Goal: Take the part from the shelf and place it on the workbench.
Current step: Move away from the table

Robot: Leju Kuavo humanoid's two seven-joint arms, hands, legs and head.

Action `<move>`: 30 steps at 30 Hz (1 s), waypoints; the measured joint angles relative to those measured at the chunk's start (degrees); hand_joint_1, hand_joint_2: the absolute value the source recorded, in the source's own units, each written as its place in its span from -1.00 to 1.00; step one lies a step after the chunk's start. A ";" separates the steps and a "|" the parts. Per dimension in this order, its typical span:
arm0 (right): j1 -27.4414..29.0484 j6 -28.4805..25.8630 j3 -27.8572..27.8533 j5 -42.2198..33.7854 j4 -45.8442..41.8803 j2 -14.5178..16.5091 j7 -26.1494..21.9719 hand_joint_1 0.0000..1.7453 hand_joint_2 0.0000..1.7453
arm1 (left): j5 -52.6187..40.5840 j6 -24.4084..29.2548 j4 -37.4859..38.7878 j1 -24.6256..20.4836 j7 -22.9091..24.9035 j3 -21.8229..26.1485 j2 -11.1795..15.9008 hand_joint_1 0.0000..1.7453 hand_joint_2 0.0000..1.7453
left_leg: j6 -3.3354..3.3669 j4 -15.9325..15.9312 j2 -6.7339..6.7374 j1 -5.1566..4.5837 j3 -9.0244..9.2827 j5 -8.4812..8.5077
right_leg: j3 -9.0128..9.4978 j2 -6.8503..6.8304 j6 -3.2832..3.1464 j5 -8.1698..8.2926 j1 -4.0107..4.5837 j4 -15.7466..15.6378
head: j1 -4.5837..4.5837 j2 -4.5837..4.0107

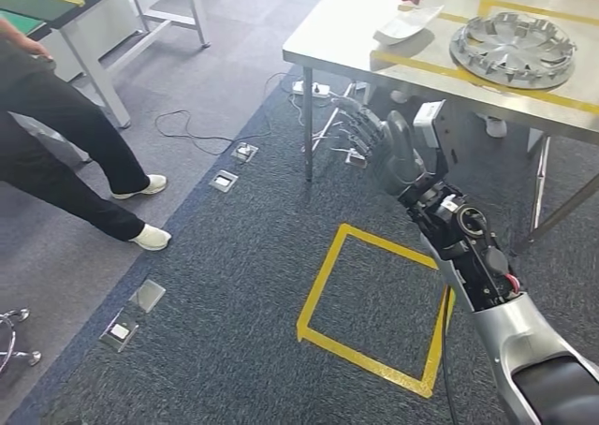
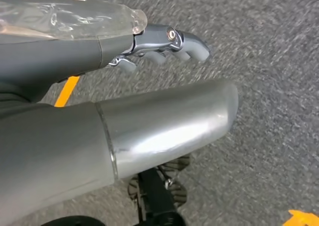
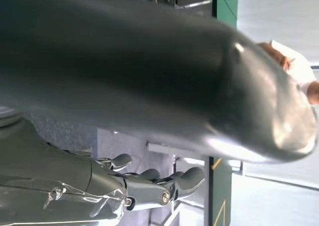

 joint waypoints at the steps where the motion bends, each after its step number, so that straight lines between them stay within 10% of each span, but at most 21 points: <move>1: 0.01 0.03 0.01 -0.05 0.01 0.00 0.09 -1.00 -1.00 | -0.01 -0.01 0.00 0.05 0.02 0.00 -0.02 -1.00 -1.00 | -0.11 1.38 0.24 0.09 -0.64 -0.11 | -0.05 -0.73 0.01 -0.01 0.04 0.00 | -0.15 0.00; 6: -0.08 0.15 0.01 -0.07 0.01 0.00 0.13 -1.00 -1.00 | -0.01 -0.01 0.00 -0.13 0.08 0.00 0.18 -1.00 -1.00 | 0.63 -14.59 4.00 -0.17 8.17 6.56 | 0.24 -3.69 0.74 -0.40 0.42 0.09 | -0.64 0.00; 9: -0.15 0.22 0.05 -0.07 0.01 0.00 0.14 -1.00 -1.00 | -0.01 -0.04 0.00 -0.09 0.10 0.00 0.27 -1.00 -1.00 | 1.62 -16.12 2.81 -0.52 8.60 6.86 | 0.46 -5.24 1.65 -0.78 0.62 0.11 | -0.35 0.00; 11: -0.17 0.28 0.04 -0.07 0.01 0.00 0.09 -1.00 -1.00 | -0.01 -0.05 0.00 -0.03 0.11 0.00 0.29 -1.00 -1.00 | 2.28 -16.36 1.63 -0.34 8.67 7.09 | -0.08 -3.74 2.18 -2.41 0.32 1.99 | -0.14 0.00; 14: -0.03 0.43 -0.01 -0.04 0.15 -0.03 -0.07 -1.00 -1.00 | -0.02 -0.05 0.00 -0.13 0.15 0.00 0.29 -1.00 -1.00 | 2.97 -16.46 -0.02 -0.27 8.69 7.25 | -4.82 0.34 2.49 -8.22 0.10 13.03 | 0.63 0.00; 16: 0.21 0.46 0.00 -0.02 0.39 -0.04 -0.19 -1.00 -1.00 | -0.03 -0.05 0.00 -0.10 0.16 0.00 0.23 -1.00 -1.00 | 3.05 -16.39 -1.49 -0.37 8.69 7.25 | -7.29 0.98 2.50 -9.27 0.15 17.98 | 0.93 0.00; 20: 0.11 0.46 -0.03 -0.01 0.62 -0.04 -0.51 -1.00 -1.00 | -0.03 -0.05 0.00 -0.13 0.16 0.00 0.11 -1.00 -1.00 | 2.80 -16.00 -4.60 -0.39 8.78 7.18 | -2.24 3.55 1.88 -1.70 -0.02 5.83 | 1.51 0.00; 24: -0.05 0.50 -0.01 0.02 0.67 -0.05 -0.63 -1.00 -1.00 | -0.03 -0.05 0.01 0.07 0.19 0.00 0.13 -1.00 -1.00 | 1.59 -15.80 -7.06 -0.13 7.59 7.67 | -0.26 4.28 1.49 -0.77 -0.14 0.90 | 1.59 0.00; 27: -0.29 0.53 0.10 0.08 0.67 -0.04 -0.70 -1.00 -1.00 | -0.06 -0.03 0.01 0.20 0.17 0.00 0.17 -1.00 -1.00 | 0.84 -11.60 -3.60 -0.30 5.34 5.22 | 0.18 2.02 0.56 -0.30 -0.36 0.09 | 0.82 0.00; 30: -0.33 0.52 0.14 0.23 0.67 -0.04 -0.62 -1.00 -1.00 | -0.06 0.00 0.00 0.02 0.19 0.00 0.08 -1.00 -1.00 | 0.22 -0.10 -0.09 0.00 -0.42 0.42 | 0.15 -0.32 0.20 -0.33 0.03 0.02 | -0.07 0.00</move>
